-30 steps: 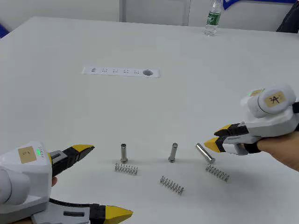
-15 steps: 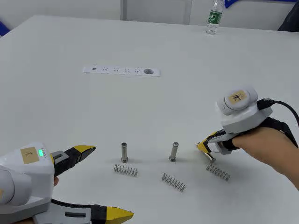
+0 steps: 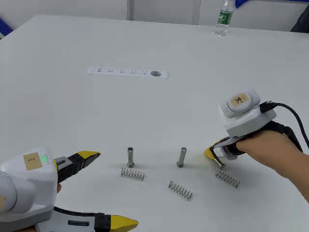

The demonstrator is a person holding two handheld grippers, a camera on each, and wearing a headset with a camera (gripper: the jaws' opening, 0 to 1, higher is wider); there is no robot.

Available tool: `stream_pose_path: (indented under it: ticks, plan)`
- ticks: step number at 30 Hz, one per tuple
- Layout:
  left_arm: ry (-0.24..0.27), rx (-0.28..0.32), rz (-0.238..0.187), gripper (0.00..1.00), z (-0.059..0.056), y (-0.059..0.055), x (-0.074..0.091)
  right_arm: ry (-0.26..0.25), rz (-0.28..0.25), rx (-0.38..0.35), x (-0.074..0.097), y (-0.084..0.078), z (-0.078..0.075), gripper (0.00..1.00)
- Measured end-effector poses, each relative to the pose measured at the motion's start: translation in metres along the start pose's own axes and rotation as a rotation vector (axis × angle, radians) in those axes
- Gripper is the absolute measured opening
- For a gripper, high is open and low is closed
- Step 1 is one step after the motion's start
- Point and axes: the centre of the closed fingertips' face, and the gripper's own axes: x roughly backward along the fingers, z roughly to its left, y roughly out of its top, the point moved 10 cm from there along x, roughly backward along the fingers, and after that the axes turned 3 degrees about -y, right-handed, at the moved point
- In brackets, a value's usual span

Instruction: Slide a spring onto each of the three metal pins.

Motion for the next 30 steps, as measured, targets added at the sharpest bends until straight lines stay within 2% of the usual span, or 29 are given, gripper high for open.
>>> stream_pose_path:
  ticks: [4, 10, 17, 21, 30]
  plan:
    - [0.000, 0.000, -0.001, 0.98, 0.000, 0.000, 0.000, -0.012, 0.019, 0.031, 0.002, 0.000, 0.004, 0.10]
    - [-0.003, -0.002, 0.002, 0.98, 0.000, 0.000, -0.001, -0.033, 0.034, 0.032, 0.001, 0.001, 0.006, 0.09]
    - [-0.007, -0.006, 0.002, 0.98, -0.001, 0.001, -0.002, -0.024, -0.021, -0.027, 0.008, -0.002, 0.004, 0.09]
    - [-0.011, -0.010, 0.006, 0.98, -0.001, 0.002, -0.003, -0.029, -0.039, -0.025, 0.016, 0.000, 0.003, 0.09]
    - [-0.011, -0.011, -0.001, 0.98, -0.002, 0.003, -0.003, -0.038, -0.094, -0.013, 0.039, -0.002, 0.014, 0.09]
